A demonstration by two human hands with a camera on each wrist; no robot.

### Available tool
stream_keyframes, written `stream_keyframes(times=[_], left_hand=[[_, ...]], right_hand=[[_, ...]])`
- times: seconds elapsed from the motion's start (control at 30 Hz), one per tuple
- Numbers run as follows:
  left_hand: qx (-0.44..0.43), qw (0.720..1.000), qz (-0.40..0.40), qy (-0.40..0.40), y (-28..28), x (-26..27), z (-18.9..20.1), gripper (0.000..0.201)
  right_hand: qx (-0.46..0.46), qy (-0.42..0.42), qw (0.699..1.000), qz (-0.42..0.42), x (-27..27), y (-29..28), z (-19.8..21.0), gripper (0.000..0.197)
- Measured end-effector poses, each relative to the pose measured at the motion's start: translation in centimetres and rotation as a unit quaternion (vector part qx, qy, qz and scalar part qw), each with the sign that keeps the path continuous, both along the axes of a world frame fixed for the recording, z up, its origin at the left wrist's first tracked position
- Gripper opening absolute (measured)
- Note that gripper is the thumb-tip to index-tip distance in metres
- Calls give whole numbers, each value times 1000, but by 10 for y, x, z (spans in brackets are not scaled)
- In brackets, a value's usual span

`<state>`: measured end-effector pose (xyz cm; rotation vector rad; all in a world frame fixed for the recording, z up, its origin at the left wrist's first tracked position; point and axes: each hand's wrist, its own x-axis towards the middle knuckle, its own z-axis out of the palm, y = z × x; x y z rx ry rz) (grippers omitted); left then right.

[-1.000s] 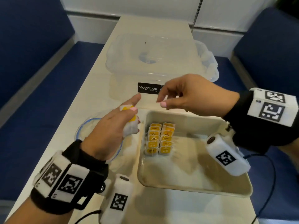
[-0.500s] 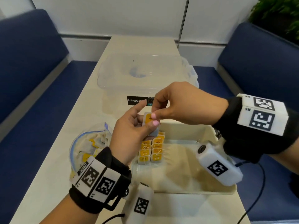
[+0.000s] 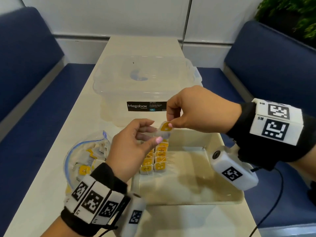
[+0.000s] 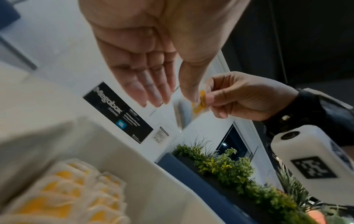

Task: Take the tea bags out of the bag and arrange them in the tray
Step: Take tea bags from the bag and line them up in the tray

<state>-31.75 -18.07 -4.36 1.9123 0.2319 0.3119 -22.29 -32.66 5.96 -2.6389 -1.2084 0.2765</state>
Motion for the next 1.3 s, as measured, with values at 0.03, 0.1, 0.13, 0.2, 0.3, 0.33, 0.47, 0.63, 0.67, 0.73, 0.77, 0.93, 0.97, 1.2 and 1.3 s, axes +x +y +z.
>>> stream_keyframes(times=[0.03, 0.1, 0.13, 0.2, 0.3, 0.33, 0.47, 0.63, 0.67, 0.73, 0.77, 0.93, 0.97, 1.2, 1.3], left_hand=[[60, 998, 5, 11, 6, -4, -3, 38], [165, 985, -1, 45, 20, -16, -10, 37], [202, 977, -11, 66, 26, -23, -13, 36], [239, 964, -28, 109, 36, -34, -17, 30], [260, 952, -44, 154, 43, -47, -19, 24], [265, 948, -53, 167, 43, -51, -20, 24], [259, 938, -86, 216, 36, -59, -30, 32], [240, 936, -107, 233, 32, -63, -40, 33], [227, 938, -112, 236, 32, -63, -41, 33], [208, 940, -119, 242, 33, -64, -43, 34], [204, 940, -121, 243, 33, -64, -43, 34], [202, 941, -120, 245, 33, -64, -43, 34], [202, 941, -121, 244, 33, -64, -43, 34], [193, 945, -125, 234, 33, -64, -39, 33], [192, 944, -127, 236, 33, -64, -38, 33]], right_hand=[[-17, -7, 1000, -5, 3, -2, -2, 4], [-51, -9, 998, -20, 10, -7, -12, 3], [-68, -9, 997, -28, 14, -9, -19, 3], [-104, -12, 994, -42, 21, -10, -34, 6], [-164, -13, 985, -48, 27, -6, -56, 9], [-183, -15, 982, -47, 29, -3, -63, 10], [-238, -44, 970, -33, 31, 7, -83, 15], [-292, -77, 953, -15, 27, 15, -95, 9], [-301, -82, 950, -11, 26, 17, -96, 8], [-312, -86, 946, -6, 25, 18, -97, 12], [-314, -89, 945, -4, 24, 19, -98, 13], [-308, -101, 946, -4, 25, 22, -102, 17], [-308, -102, 946, -3, 24, 22, -103, 19], [-316, -98, 944, 5, 25, 23, -109, 20], [-314, -102, 944, 8, 25, 22, -109, 21]])
